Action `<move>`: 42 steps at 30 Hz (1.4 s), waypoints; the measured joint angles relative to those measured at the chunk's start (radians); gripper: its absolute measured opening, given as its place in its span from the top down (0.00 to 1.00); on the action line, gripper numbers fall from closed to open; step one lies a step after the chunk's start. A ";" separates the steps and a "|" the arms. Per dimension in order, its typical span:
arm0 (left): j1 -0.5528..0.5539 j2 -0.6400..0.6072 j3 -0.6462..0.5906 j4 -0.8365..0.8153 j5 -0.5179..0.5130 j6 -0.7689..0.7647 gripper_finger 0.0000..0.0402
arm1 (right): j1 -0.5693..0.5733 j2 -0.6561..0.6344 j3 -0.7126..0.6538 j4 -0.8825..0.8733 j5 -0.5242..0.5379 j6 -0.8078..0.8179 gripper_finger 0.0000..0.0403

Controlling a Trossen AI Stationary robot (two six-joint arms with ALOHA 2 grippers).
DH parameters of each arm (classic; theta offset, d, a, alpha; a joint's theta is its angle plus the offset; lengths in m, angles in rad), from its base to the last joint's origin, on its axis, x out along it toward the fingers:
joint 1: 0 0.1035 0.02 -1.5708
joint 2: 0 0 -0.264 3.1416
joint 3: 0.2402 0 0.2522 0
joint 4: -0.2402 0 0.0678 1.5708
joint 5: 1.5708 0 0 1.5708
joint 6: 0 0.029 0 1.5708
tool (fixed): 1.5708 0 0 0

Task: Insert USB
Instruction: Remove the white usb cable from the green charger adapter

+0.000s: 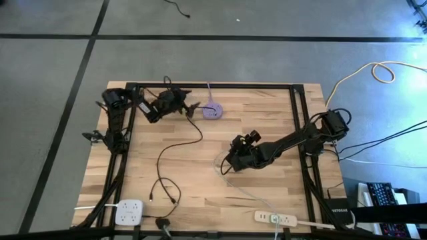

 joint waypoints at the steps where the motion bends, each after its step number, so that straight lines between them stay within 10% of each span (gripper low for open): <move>1: 0.000 -0.007 -0.015 0.035 -0.026 -0.005 0.00 | -0.001 -0.006 0.000 -0.015 0.000 -0.003 0.45; 18: -0.127 -0.012 -0.094 0.212 -0.687 -0.243 0.00 | -0.165 -0.125 0.000 -0.130 -0.109 -0.498 0.45; 32: -0.505 -0.191 -0.166 0.347 -1.219 0.080 0.00 | -0.083 -0.242 0.000 -0.132 -0.183 -0.706 0.45; 36: -0.621 -0.324 -0.166 0.341 -1.161 0.201 0.00 | -0.023 -0.273 0.000 -0.141 -0.286 -0.717 0.45; 42: -0.877 -0.453 -0.161 0.258 -0.679 0.277 0.00 | 0.113 -0.331 0.000 -0.143 -0.417 -0.744 0.45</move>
